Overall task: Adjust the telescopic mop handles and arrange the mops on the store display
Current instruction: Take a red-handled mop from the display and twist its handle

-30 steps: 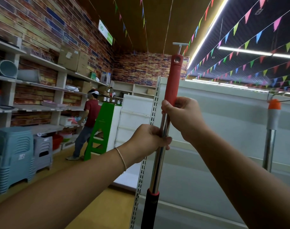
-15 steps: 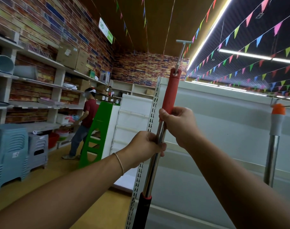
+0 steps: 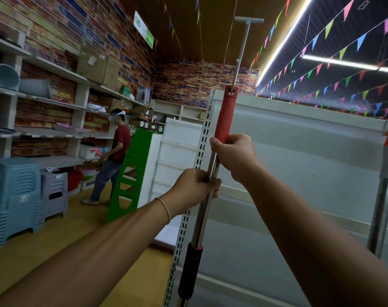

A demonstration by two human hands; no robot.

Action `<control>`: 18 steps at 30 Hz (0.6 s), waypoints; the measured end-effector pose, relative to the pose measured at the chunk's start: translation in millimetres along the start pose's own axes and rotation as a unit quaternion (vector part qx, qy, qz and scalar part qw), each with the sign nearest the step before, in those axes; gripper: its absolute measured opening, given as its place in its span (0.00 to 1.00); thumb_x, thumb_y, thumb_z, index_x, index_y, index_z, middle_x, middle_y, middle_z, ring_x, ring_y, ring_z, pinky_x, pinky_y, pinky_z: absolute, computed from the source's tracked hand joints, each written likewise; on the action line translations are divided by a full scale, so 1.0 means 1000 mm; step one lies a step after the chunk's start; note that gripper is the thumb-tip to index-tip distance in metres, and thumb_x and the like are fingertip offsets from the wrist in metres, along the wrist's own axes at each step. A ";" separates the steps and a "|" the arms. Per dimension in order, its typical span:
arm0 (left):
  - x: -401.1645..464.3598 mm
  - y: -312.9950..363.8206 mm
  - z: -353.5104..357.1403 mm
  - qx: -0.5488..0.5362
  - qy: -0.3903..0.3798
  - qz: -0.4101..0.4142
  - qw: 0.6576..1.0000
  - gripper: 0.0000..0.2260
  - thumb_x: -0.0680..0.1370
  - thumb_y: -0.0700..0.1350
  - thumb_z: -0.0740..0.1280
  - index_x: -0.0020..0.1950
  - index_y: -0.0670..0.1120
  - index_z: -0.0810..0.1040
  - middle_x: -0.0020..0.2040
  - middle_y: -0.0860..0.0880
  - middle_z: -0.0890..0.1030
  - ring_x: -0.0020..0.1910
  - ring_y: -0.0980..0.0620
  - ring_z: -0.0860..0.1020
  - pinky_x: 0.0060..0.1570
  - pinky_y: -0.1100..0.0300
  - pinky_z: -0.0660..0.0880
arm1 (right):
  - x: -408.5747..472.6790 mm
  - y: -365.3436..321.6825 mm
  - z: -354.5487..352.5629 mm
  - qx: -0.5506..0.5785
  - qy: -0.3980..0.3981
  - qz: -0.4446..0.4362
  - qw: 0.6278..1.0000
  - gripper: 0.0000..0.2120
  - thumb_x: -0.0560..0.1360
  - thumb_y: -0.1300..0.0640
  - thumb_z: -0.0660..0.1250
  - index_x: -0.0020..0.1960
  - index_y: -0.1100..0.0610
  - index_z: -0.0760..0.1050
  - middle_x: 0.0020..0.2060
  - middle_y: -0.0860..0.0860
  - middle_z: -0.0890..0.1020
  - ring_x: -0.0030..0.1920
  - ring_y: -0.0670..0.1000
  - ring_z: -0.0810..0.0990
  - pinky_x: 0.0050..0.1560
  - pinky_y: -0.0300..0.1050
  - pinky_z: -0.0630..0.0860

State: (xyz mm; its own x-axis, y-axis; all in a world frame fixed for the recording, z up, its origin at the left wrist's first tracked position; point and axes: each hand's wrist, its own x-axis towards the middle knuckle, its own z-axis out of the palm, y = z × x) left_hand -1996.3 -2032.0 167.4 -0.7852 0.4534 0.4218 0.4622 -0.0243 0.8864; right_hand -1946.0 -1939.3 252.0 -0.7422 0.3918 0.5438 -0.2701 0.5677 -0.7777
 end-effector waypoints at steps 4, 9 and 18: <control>0.021 -0.007 0.004 -0.002 -0.003 -0.018 1.000 0.06 0.77 0.45 0.69 0.43 0.43 0.81 0.43 0.42 0.86 0.47 0.44 0.84 0.53 0.50 0.78 | 0.023 0.012 0.002 -0.014 -0.006 0.011 1.000 0.07 0.77 0.51 0.70 0.46 0.55 0.76 0.42 0.54 0.83 0.37 0.51 0.80 0.42 0.48 0.82; 0.040 -0.010 0.011 -0.007 0.009 -0.032 0.999 0.08 0.78 0.42 0.68 0.49 0.38 0.81 0.46 0.40 0.85 0.43 0.47 0.84 0.44 0.59 0.77 | 0.046 0.025 0.004 -0.024 -0.004 0.017 1.000 0.09 0.76 0.50 0.70 0.43 0.54 0.74 0.42 0.54 0.83 0.37 0.52 0.80 0.42 0.48 0.81; 0.070 -0.024 0.019 0.015 0.032 -0.041 0.999 0.07 0.78 0.44 0.67 0.48 0.40 0.80 0.44 0.43 0.85 0.40 0.51 0.84 0.41 0.60 0.76 | 0.079 0.045 0.010 -0.014 -0.012 0.028 0.999 0.13 0.76 0.51 0.71 0.53 0.59 0.77 0.43 0.54 0.82 0.38 0.51 0.81 0.35 0.43 0.77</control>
State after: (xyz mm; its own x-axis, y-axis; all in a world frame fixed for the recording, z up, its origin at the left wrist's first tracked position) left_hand -2054.3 -1982.7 171.9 -0.8454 0.3950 0.3594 0.4060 0.0382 0.9131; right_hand -2023.0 -1889.9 256.8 -0.7697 0.4062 0.4925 -0.2108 0.5665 -0.7967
